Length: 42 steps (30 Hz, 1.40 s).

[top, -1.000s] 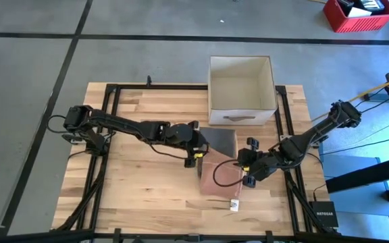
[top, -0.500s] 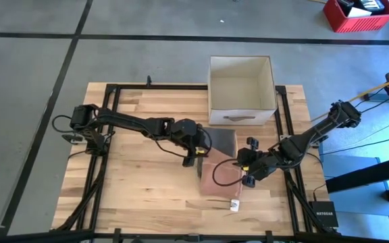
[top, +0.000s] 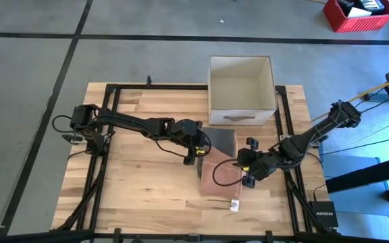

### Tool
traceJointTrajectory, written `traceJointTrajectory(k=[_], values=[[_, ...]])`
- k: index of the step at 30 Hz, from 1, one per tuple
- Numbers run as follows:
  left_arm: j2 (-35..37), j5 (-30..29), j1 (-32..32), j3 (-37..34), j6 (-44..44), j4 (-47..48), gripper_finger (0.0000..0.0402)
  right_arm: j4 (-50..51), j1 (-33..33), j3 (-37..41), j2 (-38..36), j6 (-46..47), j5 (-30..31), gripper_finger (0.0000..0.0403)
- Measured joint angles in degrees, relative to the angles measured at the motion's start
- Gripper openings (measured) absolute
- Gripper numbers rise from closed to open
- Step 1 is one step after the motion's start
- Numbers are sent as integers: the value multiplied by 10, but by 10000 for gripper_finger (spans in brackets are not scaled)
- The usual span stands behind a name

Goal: Fold towel
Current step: Stack the brown towel on top of the gray towel on the table

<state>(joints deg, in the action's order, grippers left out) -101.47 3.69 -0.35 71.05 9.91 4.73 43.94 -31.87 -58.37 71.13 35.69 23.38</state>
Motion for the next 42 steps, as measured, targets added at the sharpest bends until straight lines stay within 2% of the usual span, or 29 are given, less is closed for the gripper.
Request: traceJointTrajectory(k=[2,5,9,12,16,19,21,24,29,33,38,42], values=[[-1,20,0,0,-4,1,155,-3,0,0,0,0,0,18],[-8,91,1,0,-9,13,155,-3,0,0,0,0,0,18],[-16,107,-1,0,-9,24,150,-4,0,0,0,0,0,18],[-13,113,-1,0,-18,24,121,-4,0,0,0,0,0,18],[-10,140,-1,0,-31,18,57,-3,0,0,0,0,0,18],[-10,143,-1,0,-31,25,18,-3,0,0,0,0,0,18],[-10,149,-1,0,-26,29,7,-3,0,0,0,0,0,21],[-8,151,0,4,-31,40,4,-3,0,0,0,-1,1,21],[6,146,-1,44,-53,118,2,-1,0,0,0,0,3,18],[21,102,4,65,-54,146,2,7,2,0,0,1,30,18],[35,85,27,75,-60,161,2,20,23,-21,-8,-4,43,18],[37,85,49,74,-63,160,1,68,61,-37,-21,-26,56,18]])
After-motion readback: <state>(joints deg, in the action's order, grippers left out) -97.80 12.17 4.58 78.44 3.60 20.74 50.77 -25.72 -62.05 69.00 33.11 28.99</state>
